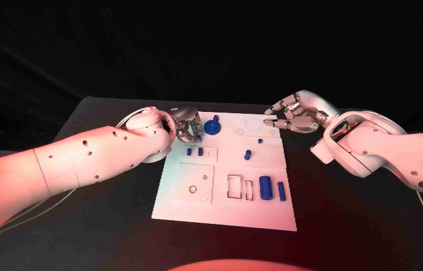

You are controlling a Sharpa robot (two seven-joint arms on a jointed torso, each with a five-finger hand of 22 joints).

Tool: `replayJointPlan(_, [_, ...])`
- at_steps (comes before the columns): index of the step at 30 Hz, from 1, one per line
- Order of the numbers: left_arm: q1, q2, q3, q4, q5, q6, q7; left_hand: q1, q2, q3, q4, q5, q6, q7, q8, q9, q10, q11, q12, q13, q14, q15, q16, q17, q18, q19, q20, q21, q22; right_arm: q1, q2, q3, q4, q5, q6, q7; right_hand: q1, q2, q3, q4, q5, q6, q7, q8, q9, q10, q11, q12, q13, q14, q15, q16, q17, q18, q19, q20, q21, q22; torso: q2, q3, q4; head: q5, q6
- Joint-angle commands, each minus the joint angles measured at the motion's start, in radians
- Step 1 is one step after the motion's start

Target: Assemble the parts on the task board

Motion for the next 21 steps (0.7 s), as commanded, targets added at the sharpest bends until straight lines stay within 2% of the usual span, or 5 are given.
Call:
replayJointPlan(1, [0.0, 0.005, -0.001, -0.002, -0.011, 0.026, -0.008, -0.008, 0.001, 0.006, -0.001, 0.002, 0.007, 0.003, -0.005, -0.002, 0.009, -0.002, -0.004, -0.001, 0.004, 0.001, 0.006, 0.0, -0.021, 0.006, 0.001, 0.005, 0.062, -0.001, 0.001, 0.0, 0.001, -0.009, 0.003, 0.006, 0.0, 0.003, -0.005, -0.002, 0.007, -0.003, -0.002, 0.007, 0.001, -0.001, -0.002, -0.003, 0.035, 0.068, -0.009, -0.004, 0.122, 0.01, -0.004, 0.0, -0.003, 0.128, 0.0, 0.0, -0.0008, 0.001, 0.0])
replayJointPlan(21, [-0.001, 0.007, -0.003, -0.007, -0.015, 0.036, -0.015, -0.012, 0.002, 0.009, -0.005, 0.001, 0.015, 0.002, -0.003, -0.002, 0.018, -0.004, -0.004, 0.001, 0.004, 0.0, 0.006, 0.0, -0.023, 0.013, 0.001, 0.014, 0.07, -0.001, 0.001, 0.0, 0.002, -0.009, 0.003, 0.006, 0.0, 0.003, -0.005, -0.002, 0.007, -0.003, -0.002, 0.007, 0.001, -0.001, -0.002, -0.003, 0.035, 0.068, -0.009, -0.004, 0.122, 0.01, -0.004, 0.0, -0.003, 0.128, 0.0, -0.0004, 0.0, 0.001, -0.002])
